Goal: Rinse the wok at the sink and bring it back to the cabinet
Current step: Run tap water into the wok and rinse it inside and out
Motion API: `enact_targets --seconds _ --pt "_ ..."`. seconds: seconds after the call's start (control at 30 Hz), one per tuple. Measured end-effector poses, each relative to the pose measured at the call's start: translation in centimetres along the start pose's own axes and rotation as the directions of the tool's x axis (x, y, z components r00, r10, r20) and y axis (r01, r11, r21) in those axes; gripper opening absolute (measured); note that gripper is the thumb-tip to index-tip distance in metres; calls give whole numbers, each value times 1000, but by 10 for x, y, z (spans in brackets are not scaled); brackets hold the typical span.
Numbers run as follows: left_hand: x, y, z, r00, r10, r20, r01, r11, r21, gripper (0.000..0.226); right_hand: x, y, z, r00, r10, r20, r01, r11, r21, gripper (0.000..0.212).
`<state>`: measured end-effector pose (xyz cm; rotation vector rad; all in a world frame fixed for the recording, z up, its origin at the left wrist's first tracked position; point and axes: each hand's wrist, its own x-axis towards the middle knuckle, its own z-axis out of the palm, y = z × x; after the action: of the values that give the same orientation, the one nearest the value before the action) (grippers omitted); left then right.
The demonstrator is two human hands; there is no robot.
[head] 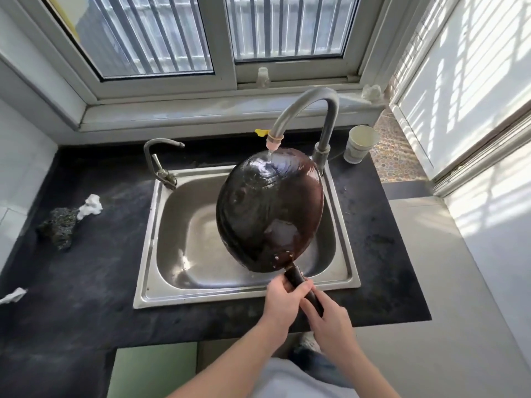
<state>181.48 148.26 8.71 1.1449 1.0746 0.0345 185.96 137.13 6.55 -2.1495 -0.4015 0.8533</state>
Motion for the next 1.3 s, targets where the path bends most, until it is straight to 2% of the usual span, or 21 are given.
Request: enact_targets --seconds 0.2,0.33,0.47,0.6,0.73,0.83,0.97,1.07,1.2,1.3 --pt "13 16 15 1000 17 4 -17 1000 18 19 18 2 -16 1000 -2 -12 2 1000 24 43" --pt "24 28 24 1000 22 -6 -22 1000 1 17 31 -7 -29 998 -63 -16 63 998 30 33" --pt "34 40 31 997 74 -29 -73 997 11 17 47 -11 -37 997 -75 6 75 997 19 32" --pt "39 48 34 995 88 -42 -88 996 13 20 59 -15 -40 996 -87 27 87 996 28 25" --pt "43 52 28 992 84 -95 -83 996 18 23 67 -20 -33 994 -94 49 91 995 48 7" --pt "42 50 16 987 82 -139 -83 997 1 26 67 -27 -24 991 -99 88 95 994 51 12" --pt "35 42 -2 980 75 -183 -87 994 -61 15 60 -37 -12 984 -104 146 99 994 36 8" --pt "28 35 -17 978 71 -199 -92 991 -97 14 50 -45 -3 977 -124 175 123 992 14 17" --pt "18 22 -35 983 66 -173 -96 981 -169 11 36 -48 8 968 -145 206 152 988 -19 14" --pt "9 14 -45 990 56 -129 -86 966 -244 13 23 -47 14 963 -154 220 166 985 -38 30"
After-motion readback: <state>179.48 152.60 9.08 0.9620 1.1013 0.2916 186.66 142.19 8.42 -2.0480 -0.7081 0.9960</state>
